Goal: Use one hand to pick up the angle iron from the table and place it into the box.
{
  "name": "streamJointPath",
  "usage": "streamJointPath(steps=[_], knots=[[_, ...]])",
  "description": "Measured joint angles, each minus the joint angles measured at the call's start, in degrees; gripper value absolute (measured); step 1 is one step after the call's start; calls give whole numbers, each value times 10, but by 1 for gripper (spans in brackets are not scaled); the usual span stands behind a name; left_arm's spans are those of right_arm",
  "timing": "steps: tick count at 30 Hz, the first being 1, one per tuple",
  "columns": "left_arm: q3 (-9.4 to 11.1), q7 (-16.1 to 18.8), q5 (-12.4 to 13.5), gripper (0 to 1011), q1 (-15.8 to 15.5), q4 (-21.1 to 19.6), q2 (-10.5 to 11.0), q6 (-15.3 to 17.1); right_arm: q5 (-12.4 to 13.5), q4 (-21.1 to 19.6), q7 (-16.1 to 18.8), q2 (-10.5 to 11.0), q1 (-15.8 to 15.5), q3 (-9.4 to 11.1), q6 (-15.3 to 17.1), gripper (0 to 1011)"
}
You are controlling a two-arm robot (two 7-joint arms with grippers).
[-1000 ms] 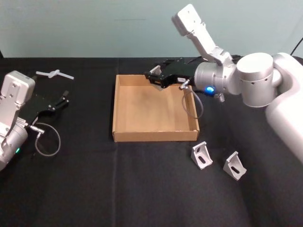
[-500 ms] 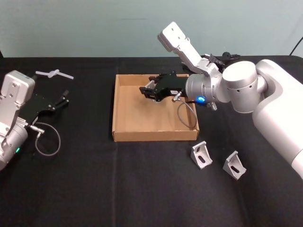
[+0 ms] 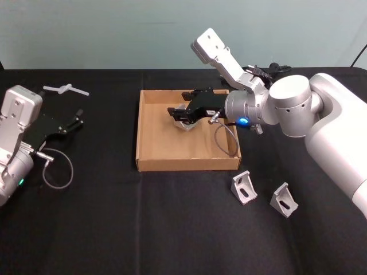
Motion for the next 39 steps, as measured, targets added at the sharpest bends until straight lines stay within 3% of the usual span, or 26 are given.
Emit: streamJointPath(steps=[9, 15, 23, 29, 39], knots=[[0, 0, 0, 1005, 0, 0, 0, 0, 0, -2, 0, 0, 0, -1, 1, 919], [0, 0, 0, 1005, 0, 0, 0, 0, 0, -14, -2, 5, -4, 1, 3, 1002], [0, 0, 0, 1005, 0, 0, 0, 0, 3, -139, -16, 57, -69, 27, 32, 1002], [0, 0, 0, 1005, 0, 0, 0, 0, 20, -248, -33, 105, -137, 60, 55, 1002], [0, 0, 0, 1005, 0, 0, 0, 0, 46, -350, -53, 158, -219, 100, 82, 1002]])
